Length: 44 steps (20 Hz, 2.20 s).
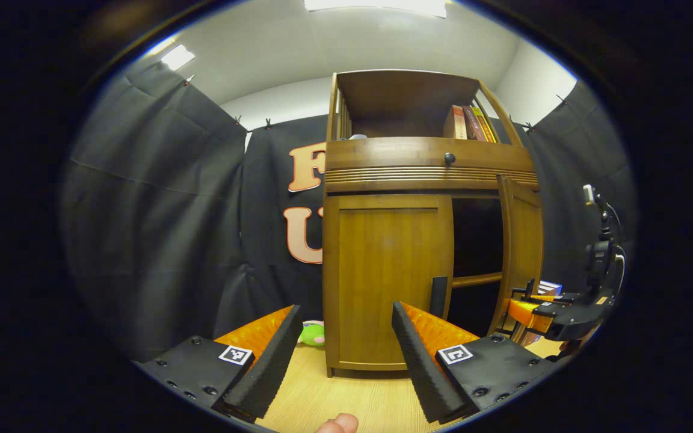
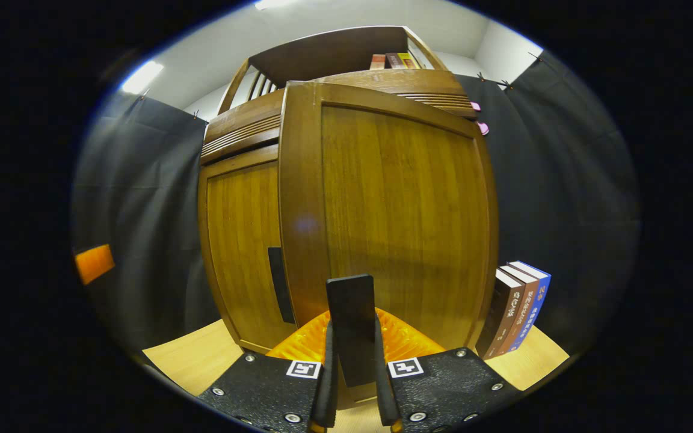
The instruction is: Open the right door of the double-door shoe cabinet with the right hand, and open the left door with the left hand.
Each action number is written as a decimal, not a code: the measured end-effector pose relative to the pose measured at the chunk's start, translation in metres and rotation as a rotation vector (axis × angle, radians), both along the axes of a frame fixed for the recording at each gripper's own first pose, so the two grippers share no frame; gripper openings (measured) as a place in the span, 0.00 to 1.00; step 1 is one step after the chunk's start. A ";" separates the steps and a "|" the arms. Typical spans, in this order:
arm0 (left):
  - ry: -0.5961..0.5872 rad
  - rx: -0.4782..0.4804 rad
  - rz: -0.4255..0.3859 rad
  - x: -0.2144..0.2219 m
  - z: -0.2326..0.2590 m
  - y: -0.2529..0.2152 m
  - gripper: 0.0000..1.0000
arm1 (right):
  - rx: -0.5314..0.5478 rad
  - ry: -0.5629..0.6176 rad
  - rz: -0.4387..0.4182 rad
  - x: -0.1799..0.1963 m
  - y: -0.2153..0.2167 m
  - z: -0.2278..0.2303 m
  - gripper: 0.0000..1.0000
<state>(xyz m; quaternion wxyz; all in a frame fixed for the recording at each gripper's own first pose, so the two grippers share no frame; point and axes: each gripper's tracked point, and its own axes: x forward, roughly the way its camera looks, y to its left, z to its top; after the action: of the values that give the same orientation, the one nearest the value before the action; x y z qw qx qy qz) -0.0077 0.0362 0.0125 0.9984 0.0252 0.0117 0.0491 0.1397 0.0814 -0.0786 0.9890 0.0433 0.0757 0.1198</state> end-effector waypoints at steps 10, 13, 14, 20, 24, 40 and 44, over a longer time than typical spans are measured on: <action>0.013 -0.037 -0.008 0.037 -0.014 -0.020 0.95 | -0.040 -0.020 -0.018 -0.039 -0.052 0.006 0.25; 0.002 -0.036 -0.024 0.043 -0.014 -0.030 0.95 | -0.075 -0.017 -0.065 -0.053 -0.084 0.007 0.23; -0.003 -0.030 -0.023 0.044 -0.013 -0.031 0.94 | -0.092 -0.023 -0.088 -0.059 -0.097 0.008 0.20; 0.005 -0.020 -0.046 0.045 -0.019 -0.044 0.94 | -0.141 -0.054 -0.114 -0.065 -0.132 0.010 0.13; 0.012 -0.028 -0.038 0.050 -0.023 -0.043 0.94 | -0.173 -0.054 -0.154 -0.066 -0.163 0.012 0.12; -0.018 -0.016 0.002 0.041 -0.018 -0.032 0.98 | -0.105 -0.056 -0.038 -0.054 -0.240 0.011 0.05; -0.032 -0.003 0.027 0.034 -0.014 -0.030 0.94 | -0.039 -0.044 -0.002 -0.050 -0.255 0.010 0.03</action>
<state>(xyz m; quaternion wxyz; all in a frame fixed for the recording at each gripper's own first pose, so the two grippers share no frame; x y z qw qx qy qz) 0.0264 0.0062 -0.0016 0.9978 0.0230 -0.0037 0.0627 0.0896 -0.1739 -0.0683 0.9912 0.0214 0.0563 0.1183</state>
